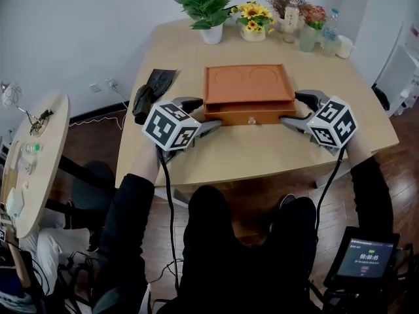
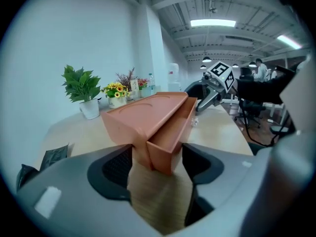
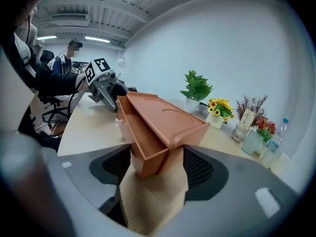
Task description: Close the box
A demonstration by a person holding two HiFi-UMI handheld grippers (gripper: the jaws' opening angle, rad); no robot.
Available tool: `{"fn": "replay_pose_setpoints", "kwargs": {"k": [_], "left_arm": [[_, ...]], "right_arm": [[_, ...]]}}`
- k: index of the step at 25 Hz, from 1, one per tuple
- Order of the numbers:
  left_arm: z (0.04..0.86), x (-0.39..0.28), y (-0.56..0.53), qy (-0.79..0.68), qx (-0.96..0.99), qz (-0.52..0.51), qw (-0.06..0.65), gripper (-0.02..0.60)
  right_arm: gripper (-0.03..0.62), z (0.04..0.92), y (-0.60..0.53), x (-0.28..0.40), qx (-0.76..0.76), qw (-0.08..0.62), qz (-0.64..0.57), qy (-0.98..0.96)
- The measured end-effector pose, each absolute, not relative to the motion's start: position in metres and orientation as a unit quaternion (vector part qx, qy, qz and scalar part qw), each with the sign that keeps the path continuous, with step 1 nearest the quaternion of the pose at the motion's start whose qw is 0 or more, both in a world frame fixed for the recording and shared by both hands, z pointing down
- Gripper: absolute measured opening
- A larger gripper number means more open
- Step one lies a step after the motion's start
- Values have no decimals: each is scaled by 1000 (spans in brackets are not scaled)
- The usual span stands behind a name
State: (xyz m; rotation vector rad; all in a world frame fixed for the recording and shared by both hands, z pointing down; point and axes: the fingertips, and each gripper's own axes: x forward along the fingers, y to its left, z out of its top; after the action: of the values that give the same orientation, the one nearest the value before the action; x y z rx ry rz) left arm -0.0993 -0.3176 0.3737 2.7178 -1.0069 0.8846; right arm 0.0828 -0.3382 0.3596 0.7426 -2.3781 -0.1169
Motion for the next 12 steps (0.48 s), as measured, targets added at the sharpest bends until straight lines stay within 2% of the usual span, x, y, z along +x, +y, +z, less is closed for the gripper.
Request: {"fn": "replay_pose_setpoints", "kwargs": {"k": [3, 7, 12], "left_arm": [[373, -103, -322, -355, 891, 279, 53, 269], [371, -112, -330, -393, 880, 259, 61, 152], [370, -111, -330, -425, 866, 253, 74, 140]], "right_arm": [[305, 357, -343, 85, 306, 301, -47, -902], [182, 353, -353, 91, 347, 278, -39, -895], [172, 352, -353, 93, 370, 268, -34, -889]]}}
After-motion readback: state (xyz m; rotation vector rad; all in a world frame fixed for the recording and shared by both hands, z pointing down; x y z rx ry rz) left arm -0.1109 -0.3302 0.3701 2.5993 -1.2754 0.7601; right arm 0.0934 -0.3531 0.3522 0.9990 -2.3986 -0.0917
